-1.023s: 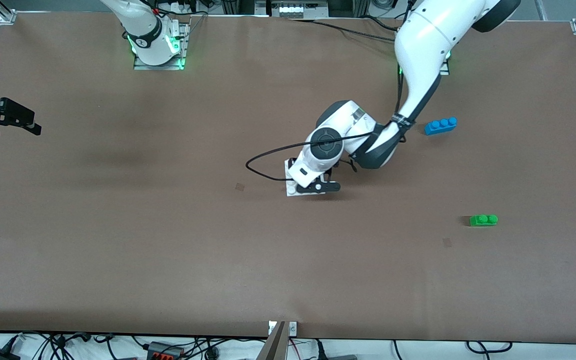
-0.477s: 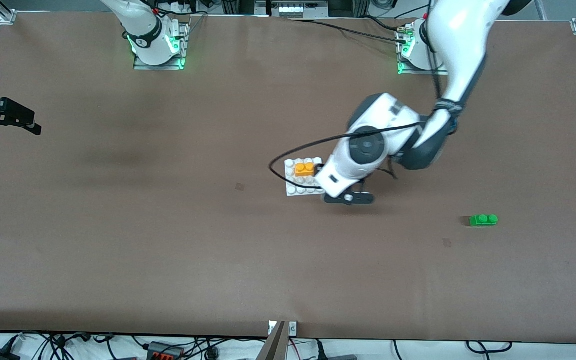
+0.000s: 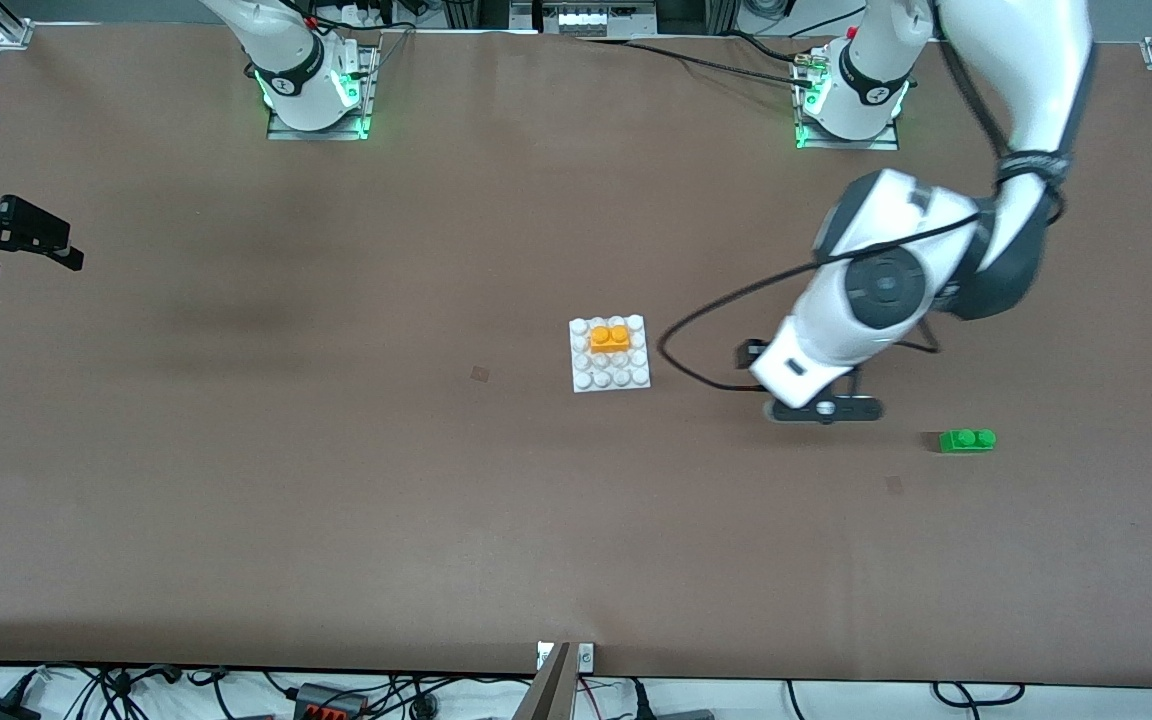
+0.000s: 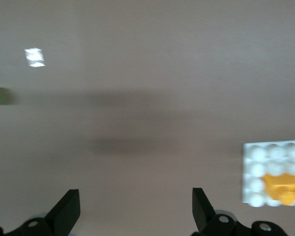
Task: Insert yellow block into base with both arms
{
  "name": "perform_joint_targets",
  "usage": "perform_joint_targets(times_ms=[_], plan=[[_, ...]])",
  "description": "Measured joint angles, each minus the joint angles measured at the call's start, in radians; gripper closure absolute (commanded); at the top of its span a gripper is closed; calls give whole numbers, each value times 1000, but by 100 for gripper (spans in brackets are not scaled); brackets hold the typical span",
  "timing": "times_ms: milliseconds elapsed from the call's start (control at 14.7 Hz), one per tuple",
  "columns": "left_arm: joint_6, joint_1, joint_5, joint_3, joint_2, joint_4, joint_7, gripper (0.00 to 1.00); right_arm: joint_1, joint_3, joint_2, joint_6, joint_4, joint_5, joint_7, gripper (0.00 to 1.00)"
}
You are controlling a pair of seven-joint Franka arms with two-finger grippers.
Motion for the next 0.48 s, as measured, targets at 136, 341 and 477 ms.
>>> perform_joint_targets(times_ms=[136, 341, 477], plan=[[12, 11, 0, 52, -62, -63, 87, 0, 0, 0, 0, 0, 0, 0, 0, 0], [-9, 17, -16, 134, -143, -112, 163, 0, 4, 1, 0, 0, 0, 0, 0, 0], [-37, 19, -69, 203, -188, -124, 233, 0, 10, 2, -1, 0, 0, 0, 0, 0]])
